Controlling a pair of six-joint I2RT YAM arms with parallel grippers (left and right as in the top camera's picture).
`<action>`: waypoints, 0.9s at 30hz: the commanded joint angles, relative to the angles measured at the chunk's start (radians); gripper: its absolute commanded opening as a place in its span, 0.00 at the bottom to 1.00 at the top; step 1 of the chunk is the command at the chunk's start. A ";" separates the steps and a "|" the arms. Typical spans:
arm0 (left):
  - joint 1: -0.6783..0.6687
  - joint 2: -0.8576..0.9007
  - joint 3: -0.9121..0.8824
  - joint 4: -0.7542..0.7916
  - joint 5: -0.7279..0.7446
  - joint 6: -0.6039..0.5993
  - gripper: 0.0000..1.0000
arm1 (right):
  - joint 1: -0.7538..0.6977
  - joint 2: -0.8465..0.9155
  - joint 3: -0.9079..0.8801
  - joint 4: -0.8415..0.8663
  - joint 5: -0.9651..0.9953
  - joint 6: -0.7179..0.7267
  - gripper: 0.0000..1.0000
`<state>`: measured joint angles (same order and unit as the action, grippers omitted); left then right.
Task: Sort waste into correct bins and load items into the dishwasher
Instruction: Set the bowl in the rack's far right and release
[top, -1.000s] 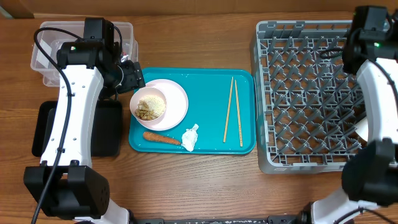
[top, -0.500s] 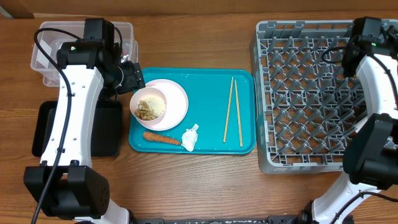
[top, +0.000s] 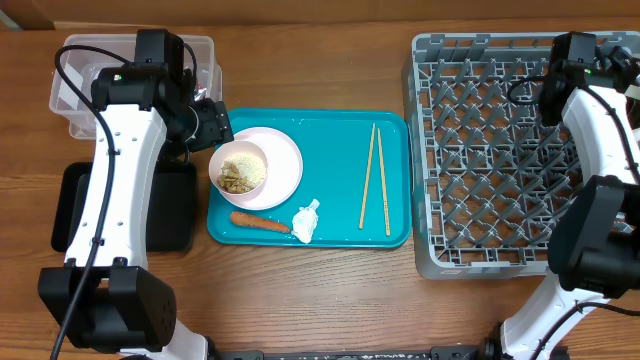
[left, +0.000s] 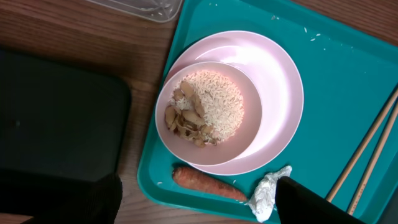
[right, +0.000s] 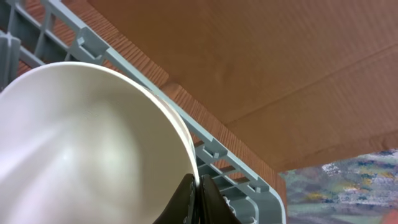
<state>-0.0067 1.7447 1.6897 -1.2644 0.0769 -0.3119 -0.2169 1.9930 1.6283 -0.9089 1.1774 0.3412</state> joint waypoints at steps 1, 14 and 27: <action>-0.003 -0.013 0.015 0.003 -0.006 -0.002 0.81 | 0.000 0.010 -0.006 0.006 0.041 0.026 0.04; -0.003 -0.013 0.015 0.008 -0.006 0.001 0.84 | 0.006 0.010 -0.006 0.022 0.304 -0.137 0.04; -0.003 -0.013 0.015 0.000 -0.006 0.002 0.85 | 0.013 0.012 -0.006 -0.071 0.122 -0.137 0.04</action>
<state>-0.0067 1.7447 1.6897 -1.2648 0.0769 -0.3115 -0.2142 1.9945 1.6264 -0.9817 1.3262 0.2035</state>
